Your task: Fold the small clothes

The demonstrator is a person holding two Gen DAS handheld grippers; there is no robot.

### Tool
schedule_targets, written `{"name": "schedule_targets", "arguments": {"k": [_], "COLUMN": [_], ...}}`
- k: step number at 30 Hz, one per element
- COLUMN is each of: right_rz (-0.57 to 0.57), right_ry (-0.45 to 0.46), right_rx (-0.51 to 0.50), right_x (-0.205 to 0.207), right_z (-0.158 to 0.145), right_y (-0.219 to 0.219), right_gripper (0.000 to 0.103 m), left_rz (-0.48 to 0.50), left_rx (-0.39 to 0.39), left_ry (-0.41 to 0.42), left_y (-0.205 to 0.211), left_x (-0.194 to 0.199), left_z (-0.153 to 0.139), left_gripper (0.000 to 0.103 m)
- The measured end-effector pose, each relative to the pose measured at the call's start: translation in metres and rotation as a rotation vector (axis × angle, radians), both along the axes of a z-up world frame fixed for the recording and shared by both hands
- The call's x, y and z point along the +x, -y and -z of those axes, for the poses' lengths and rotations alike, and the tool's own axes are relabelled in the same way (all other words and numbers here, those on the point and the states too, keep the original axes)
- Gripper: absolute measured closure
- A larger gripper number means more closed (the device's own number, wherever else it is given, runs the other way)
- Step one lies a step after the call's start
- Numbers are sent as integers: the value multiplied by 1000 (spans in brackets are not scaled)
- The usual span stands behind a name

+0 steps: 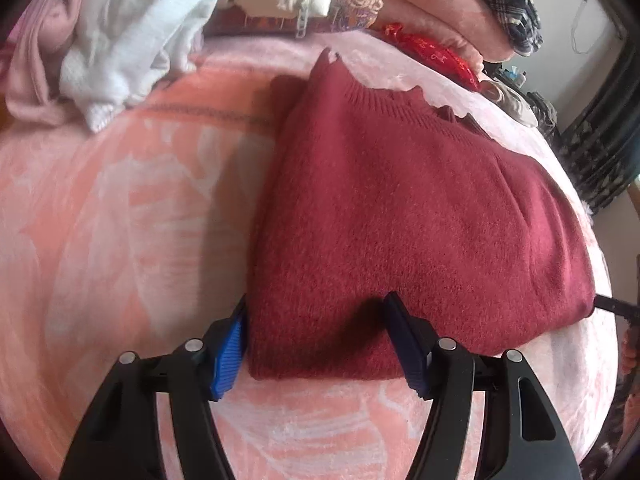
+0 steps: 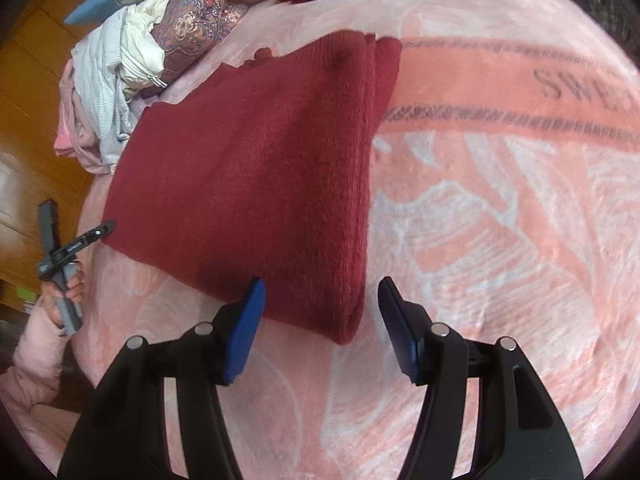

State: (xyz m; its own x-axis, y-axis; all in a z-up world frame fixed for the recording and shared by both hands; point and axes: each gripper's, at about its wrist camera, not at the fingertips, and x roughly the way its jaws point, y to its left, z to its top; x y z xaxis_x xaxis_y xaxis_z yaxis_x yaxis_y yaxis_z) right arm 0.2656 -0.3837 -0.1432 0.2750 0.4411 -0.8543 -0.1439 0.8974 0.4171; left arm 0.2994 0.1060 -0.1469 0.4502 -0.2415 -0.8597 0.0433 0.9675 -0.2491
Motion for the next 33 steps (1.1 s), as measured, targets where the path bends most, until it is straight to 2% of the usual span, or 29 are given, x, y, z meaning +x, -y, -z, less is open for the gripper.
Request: {"name": "schedule_targets", "arguments": {"k": [1, 2, 3, 4, 5, 6, 7, 8, 12, 15, 18, 21, 24, 26, 33], "right_rz": [-6, -21, -31, -41, -50, -48, -40, -37, -25, -19, -16, -16, -5, 5, -3], "right_ry": [-5, -12, -12, -7, -6, -6, 3, 14, 72, 91, 55, -17, -46, -48, -33], "right_rx": [10, 22, 16, -2, -20, -12, 3, 9, 47, 45, 40, -23, -13, 5, -43], "right_x": [-1, -1, 0, 0, 1, 0, -1, -2, -10, -15, -14, -10, -8, -7, -10], "right_z": [2, 4, 5, 5, 4, 3, -3, -8, -38, -48, -32, 0, 23, 25, 25], "right_y": [-1, -4, -8, -12, -15, -16, -15, -14, 1, 10, 12, 10, 13, 15, 6], "right_gripper": [51, 63, 69, 78, 92, 95, 96, 96, 97, 98, 98, 98, 99, 99, 99], "left_rz": [-1, 0, 3, 4, 0, -6, -14, -25, -32, -20, 0, 2, 28, 45, 58], "left_rx": [2, 9, 20, 36, 50, 65, 77, 75, 39, 12, 38, 70, 100, 119, 154], "left_ry": [2, 6, 8, 8, 7, 5, 0, -7, -26, -18, -32, -70, -46, -23, 15], "left_y": [0, 3, 5, 8, 8, 10, 10, 8, 2, -2, -1, 0, 2, 4, 9], "left_x": [-1, -1, -2, -2, -3, -3, -3, -3, -3, -7, -7, -4, -6, -10, -17], "left_z": [1, 0, -1, -1, -2, -3, -3, -5, -16, -28, -25, -4, 1, 0, 1], "left_gripper": [39, 39, 43, 48, 52, 62, 74, 79, 85, 87, 88, 87, 86, 86, 85]}}
